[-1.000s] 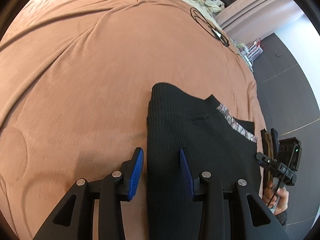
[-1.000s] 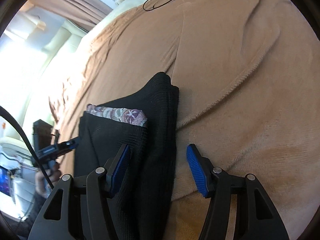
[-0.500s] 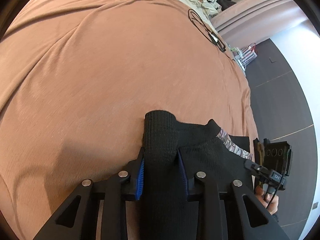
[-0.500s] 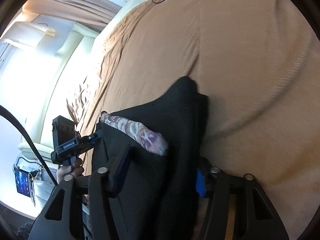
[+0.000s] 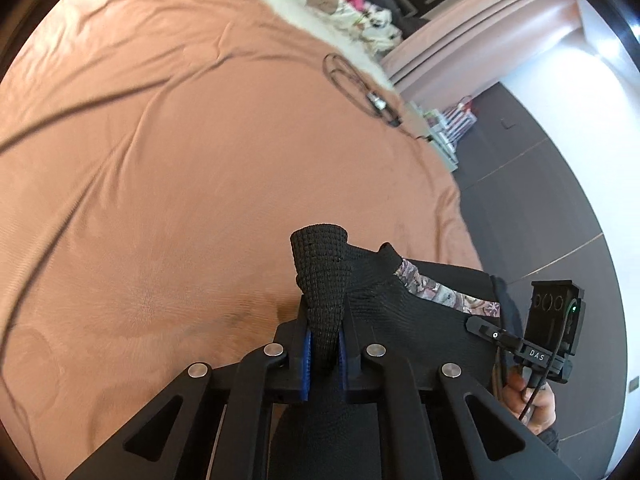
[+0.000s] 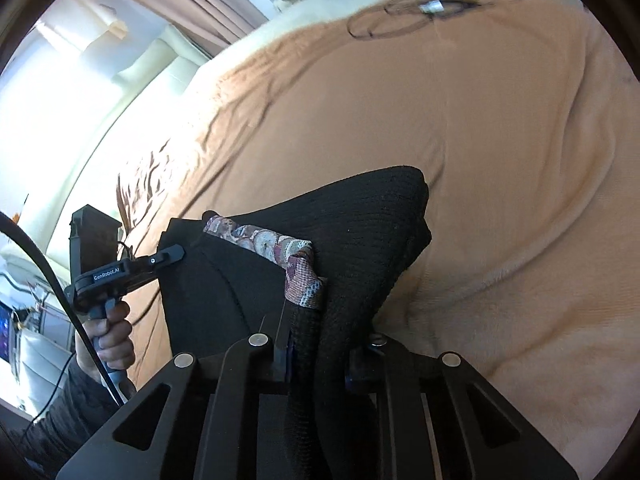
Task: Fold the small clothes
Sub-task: 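Grasp the folded shirt end with the left gripper while the right gripper grasps beside it, then lift the folded shirt with both grippers and carry it toward the headboard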
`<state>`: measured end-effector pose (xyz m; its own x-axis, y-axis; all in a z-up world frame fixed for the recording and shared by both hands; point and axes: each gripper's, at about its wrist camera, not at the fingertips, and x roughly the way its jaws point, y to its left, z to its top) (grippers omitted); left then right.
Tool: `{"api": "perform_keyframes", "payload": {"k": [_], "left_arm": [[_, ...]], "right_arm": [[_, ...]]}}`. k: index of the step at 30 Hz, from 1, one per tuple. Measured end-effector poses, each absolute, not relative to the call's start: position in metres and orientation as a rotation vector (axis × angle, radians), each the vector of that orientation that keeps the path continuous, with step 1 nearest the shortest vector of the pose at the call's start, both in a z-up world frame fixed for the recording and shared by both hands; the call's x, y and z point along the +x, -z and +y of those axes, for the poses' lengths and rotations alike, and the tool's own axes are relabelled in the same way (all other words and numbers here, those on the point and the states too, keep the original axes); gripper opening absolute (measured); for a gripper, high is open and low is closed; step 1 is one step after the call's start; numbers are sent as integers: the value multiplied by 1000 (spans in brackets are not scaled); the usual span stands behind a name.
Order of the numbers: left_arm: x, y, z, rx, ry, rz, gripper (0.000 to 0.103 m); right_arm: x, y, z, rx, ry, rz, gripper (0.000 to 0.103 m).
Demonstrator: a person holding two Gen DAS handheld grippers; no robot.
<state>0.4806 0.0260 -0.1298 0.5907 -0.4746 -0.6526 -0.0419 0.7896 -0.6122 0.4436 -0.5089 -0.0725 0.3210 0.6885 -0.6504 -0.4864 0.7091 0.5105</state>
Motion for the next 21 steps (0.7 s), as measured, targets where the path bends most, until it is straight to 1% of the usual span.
{"api": "perform_keyframes", "payload": {"k": [10,15,21], "left_arm": [[428,64,20,-621,302,806,10],[393,22,15,-593,311,738,10],[352,-20,8,-567,317,666,10]], "right_arm": [[353,25,-511,179,-764,819,12],[303,-12,-527,158,-784,734,12],[247,-38,-548,136,-802,653,12]]}}
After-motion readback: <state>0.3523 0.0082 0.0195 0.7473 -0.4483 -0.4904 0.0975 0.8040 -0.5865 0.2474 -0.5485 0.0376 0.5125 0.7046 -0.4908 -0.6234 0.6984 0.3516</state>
